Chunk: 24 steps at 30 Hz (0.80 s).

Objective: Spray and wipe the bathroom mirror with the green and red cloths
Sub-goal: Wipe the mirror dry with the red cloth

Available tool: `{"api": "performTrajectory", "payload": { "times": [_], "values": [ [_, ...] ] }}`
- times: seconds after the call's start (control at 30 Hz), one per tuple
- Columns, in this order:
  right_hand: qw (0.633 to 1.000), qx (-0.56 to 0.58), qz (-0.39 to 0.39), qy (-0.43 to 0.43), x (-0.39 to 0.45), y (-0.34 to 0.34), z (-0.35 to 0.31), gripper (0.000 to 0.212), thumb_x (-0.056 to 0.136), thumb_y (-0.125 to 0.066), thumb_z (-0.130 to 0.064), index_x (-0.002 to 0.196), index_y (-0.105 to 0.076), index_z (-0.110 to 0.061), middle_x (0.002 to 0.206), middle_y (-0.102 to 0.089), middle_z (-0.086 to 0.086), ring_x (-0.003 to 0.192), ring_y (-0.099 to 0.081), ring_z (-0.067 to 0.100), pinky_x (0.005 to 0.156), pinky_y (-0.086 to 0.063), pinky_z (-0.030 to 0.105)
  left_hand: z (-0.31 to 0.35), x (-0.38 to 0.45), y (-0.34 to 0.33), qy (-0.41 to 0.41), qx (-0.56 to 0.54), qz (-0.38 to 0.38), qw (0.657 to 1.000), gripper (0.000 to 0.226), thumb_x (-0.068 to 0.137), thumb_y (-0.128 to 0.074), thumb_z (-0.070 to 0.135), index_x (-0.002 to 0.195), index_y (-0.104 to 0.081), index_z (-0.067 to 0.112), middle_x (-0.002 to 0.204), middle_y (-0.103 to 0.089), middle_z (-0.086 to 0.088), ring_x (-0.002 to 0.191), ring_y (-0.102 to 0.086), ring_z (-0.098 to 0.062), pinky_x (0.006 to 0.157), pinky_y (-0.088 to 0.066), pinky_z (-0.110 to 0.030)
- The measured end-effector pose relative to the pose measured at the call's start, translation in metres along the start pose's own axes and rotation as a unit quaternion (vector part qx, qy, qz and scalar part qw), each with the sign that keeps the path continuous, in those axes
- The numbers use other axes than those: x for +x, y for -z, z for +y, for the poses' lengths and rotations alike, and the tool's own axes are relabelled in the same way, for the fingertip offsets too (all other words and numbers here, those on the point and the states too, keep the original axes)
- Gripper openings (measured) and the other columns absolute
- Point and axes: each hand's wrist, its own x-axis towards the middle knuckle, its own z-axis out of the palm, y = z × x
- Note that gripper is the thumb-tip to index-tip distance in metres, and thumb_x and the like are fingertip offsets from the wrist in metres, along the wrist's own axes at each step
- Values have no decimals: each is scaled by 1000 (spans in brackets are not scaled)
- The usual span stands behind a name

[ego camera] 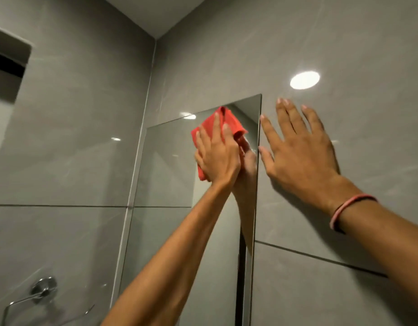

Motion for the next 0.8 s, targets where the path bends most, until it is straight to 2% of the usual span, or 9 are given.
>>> {"api": "performTrajectory", "payload": {
  "times": [0.1,0.17,0.23,0.37,0.47,0.53,0.6,0.7,0.8],
  "values": [
    [998,47,-15,49,-4,5,-11,77,102,-16,-61,167,-1,-21,175,2,17,164,-1,31,132,-7,52,-15,-32,15,-165,21,-57,984,59,102,-22,52,158,-28,33,168,-25,-4,157,-19,-25,125,-20,-55],
    [997,53,6,48,-5,4,-14,76,103,-18,-60,167,-7,-20,175,-3,17,163,-5,31,131,-10,54,-72,-61,39,-200,42,-82,976,59,103,-28,48,158,-28,27,169,-22,-5,158,-16,-23,127,-21,-51],
    [997,50,24,47,-5,1,-7,74,103,-19,-57,166,-13,-18,174,-9,18,163,-10,32,130,-14,55,-136,-101,63,-135,61,-79,986,57,104,-32,40,158,-30,23,170,-21,-3,158,-14,-20,128,-20,-48],
    [994,69,70,55,-13,-11,-17,72,104,-22,-55,163,-23,-15,170,-22,22,160,-21,35,127,-21,57,-216,-223,109,106,51,-23,993,59,101,-32,35,157,-30,19,169,-21,-3,158,-12,-16,129,-16,-44],
    [990,99,87,43,-14,-10,-19,67,104,-28,-53,158,-30,-13,150,-44,29,141,-43,44,110,-39,59,-214,-316,115,268,79,15,960,57,100,-35,31,155,-31,18,168,-22,-12,158,-14,-24,128,-15,-43],
    [990,113,81,22,-20,-12,-23,64,104,-28,-53,153,-32,-13,138,-48,31,125,-50,50,98,-45,59,-194,-353,109,362,81,38,928,51,105,-42,22,155,-32,16,167,-22,-18,157,-15,-30,128,-11,-43],
    [989,124,82,24,-18,-15,-21,64,104,-27,-54,154,-30,-13,139,-47,31,126,-50,50,99,-44,59,-168,-357,100,445,72,47,891,55,105,-45,19,157,-28,19,167,-22,-19,157,-13,-31,128,-7,-42],
    [990,117,50,56,-11,-7,-14,70,105,-27,-54,161,-25,-13,160,-35,28,151,-34,41,119,-30,58,-129,-318,87,531,41,56,845,59,105,-39,35,160,-17,32,170,-13,-14,158,-7,-27,126,-6,-45],
    [992,101,19,71,-8,1,-8,71,105,-27,-53,164,-21,-14,172,-17,23,161,-16,35,129,-16,56,-86,-251,67,486,-6,76,871,59,105,-36,40,160,-15,35,171,-8,-11,158,-3,-25,125,-5,-47]
  ]
}}
